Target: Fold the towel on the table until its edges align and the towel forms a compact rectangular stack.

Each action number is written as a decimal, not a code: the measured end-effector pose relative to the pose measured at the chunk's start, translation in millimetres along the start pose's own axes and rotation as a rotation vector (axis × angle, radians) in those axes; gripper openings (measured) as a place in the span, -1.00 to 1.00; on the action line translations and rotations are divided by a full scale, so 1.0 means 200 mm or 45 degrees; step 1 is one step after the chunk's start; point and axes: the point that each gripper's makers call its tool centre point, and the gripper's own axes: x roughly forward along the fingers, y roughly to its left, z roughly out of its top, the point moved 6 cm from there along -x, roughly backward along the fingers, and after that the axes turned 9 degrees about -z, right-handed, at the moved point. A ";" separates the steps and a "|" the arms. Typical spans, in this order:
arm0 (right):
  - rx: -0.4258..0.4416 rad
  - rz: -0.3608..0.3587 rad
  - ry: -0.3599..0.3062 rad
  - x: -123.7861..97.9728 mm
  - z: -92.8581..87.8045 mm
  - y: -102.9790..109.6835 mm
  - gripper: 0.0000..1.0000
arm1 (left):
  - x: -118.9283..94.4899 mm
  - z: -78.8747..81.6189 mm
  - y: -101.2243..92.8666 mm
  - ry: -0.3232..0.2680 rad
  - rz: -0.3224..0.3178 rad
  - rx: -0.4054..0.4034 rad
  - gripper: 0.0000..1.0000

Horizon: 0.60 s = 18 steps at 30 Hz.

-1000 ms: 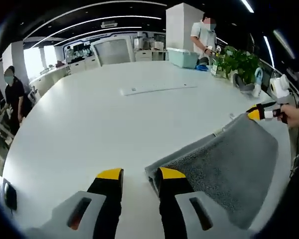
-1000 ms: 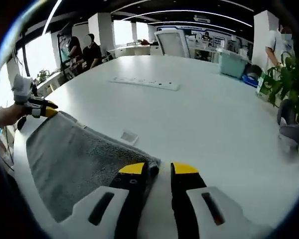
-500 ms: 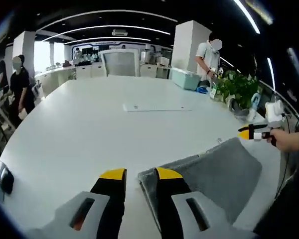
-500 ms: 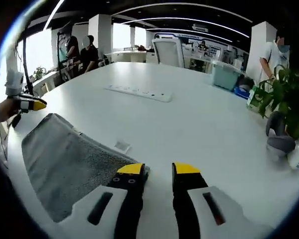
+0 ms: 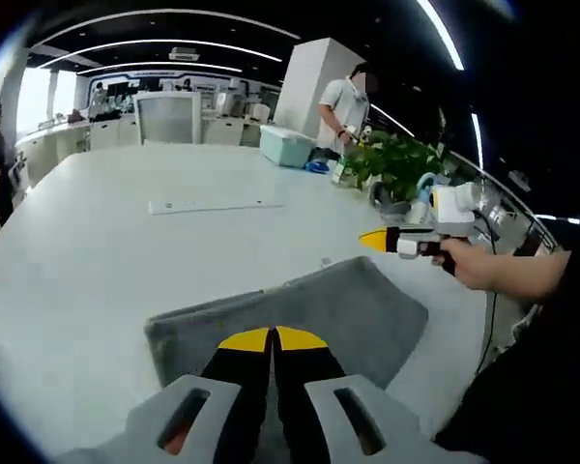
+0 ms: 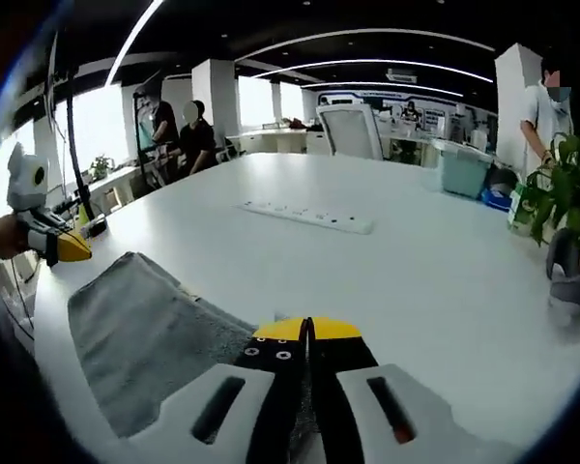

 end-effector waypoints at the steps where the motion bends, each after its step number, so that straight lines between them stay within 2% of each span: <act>1: -0.011 0.077 0.010 0.00 0.00 0.05 -1.00 | 0.01 -0.01 -0.03 0.006 -0.025 -0.003 -0.98; 4: -0.099 0.225 0.003 0.01 0.00 0.16 -1.00 | 0.07 -0.03 -0.12 0.065 -0.130 0.011 -0.98; 7: -0.210 0.317 -0.056 0.02 0.02 0.25 -1.00 | 0.14 -0.06 -0.22 0.127 -0.219 0.089 -0.98; 10: -0.194 0.394 -0.030 0.04 0.02 0.32 -1.00 | 0.19 -0.08 -0.27 0.164 -0.258 0.109 -0.98; 12: -0.202 0.483 0.026 0.04 0.00 0.37 -1.00 | 0.24 -0.09 -0.30 0.181 -0.278 0.101 -0.98; 14: -0.172 0.507 0.109 0.05 -0.05 0.40 -1.00 | 0.29 -0.11 -0.33 0.216 -0.318 0.112 -0.98; 15: -0.137 0.511 0.138 0.05 -0.07 0.41 -1.00 | 0.30 -0.13 -0.35 0.271 -0.356 0.133 -0.98; 16: -0.071 0.525 0.178 0.05 -0.09 0.43 -1.00 | 0.32 -0.14 -0.35 0.287 -0.362 0.139 -0.98; 18: -0.062 0.556 0.184 0.06 -0.11 0.45 -1.00 | 0.34 -0.14 -0.37 0.288 -0.374 0.163 -0.98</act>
